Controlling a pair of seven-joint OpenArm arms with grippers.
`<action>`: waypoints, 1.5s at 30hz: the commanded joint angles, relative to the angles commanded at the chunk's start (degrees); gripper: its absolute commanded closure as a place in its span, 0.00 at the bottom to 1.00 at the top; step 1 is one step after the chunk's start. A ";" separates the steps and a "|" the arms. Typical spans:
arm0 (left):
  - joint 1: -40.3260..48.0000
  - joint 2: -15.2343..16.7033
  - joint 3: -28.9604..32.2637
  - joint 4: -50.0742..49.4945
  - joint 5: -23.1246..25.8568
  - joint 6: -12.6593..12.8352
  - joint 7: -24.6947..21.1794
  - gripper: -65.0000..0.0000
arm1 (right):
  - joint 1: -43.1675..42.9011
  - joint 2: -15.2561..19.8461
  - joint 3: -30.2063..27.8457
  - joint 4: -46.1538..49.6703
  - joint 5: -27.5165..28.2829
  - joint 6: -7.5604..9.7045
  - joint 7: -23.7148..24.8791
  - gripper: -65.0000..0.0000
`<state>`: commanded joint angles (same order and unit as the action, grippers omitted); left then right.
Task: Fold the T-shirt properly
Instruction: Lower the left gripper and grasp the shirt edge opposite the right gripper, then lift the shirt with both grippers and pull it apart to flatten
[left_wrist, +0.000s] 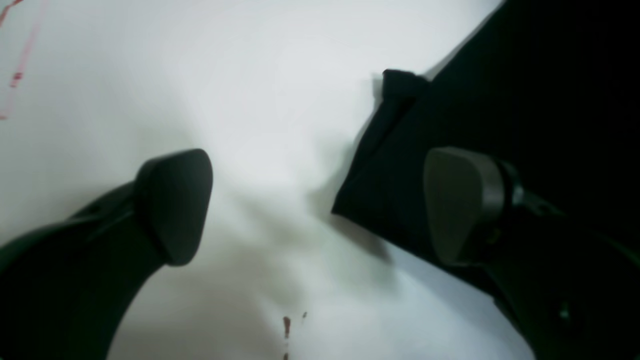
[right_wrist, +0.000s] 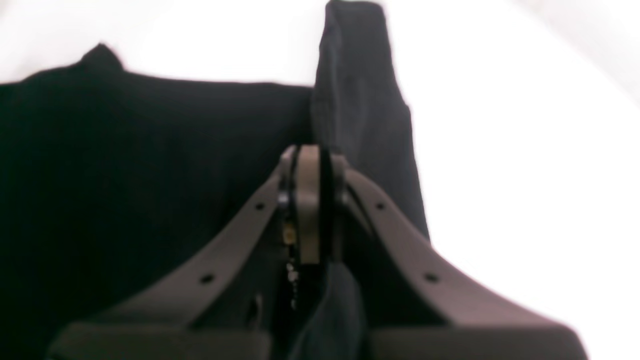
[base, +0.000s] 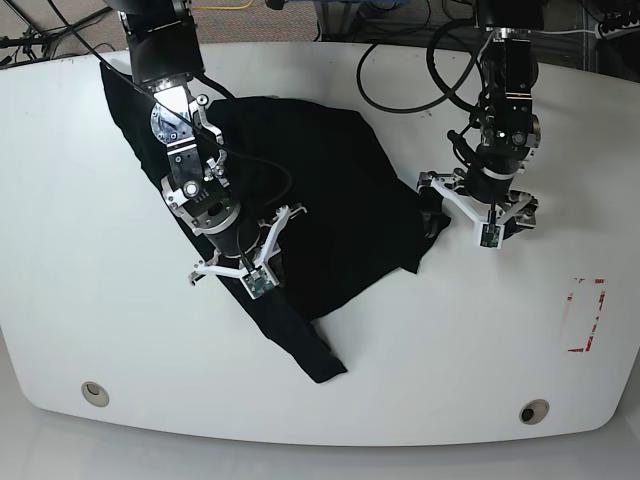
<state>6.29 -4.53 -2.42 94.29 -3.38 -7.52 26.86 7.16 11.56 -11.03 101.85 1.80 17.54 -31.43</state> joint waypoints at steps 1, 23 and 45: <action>0.00 0.00 0.00 -0.35 0.00 0.00 0.00 0.02 | -0.09 0.00 0.35 0.53 0.09 0.00 -0.18 1.00; -5.10 4.66 1.58 -12.04 0.00 0.00 -0.18 0.61 | -3.96 1.67 3.87 6.86 0.62 0.00 -1.05 1.00; -2.11 1.58 1.32 2.37 0.09 0.00 3.08 1.00 | -2.20 2.37 10.81 7.30 0.70 0.35 -1.32 1.00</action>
<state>4.18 -2.95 -1.10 96.66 -3.30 -7.52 29.93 4.97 13.93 -0.22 109.14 2.51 17.89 -32.75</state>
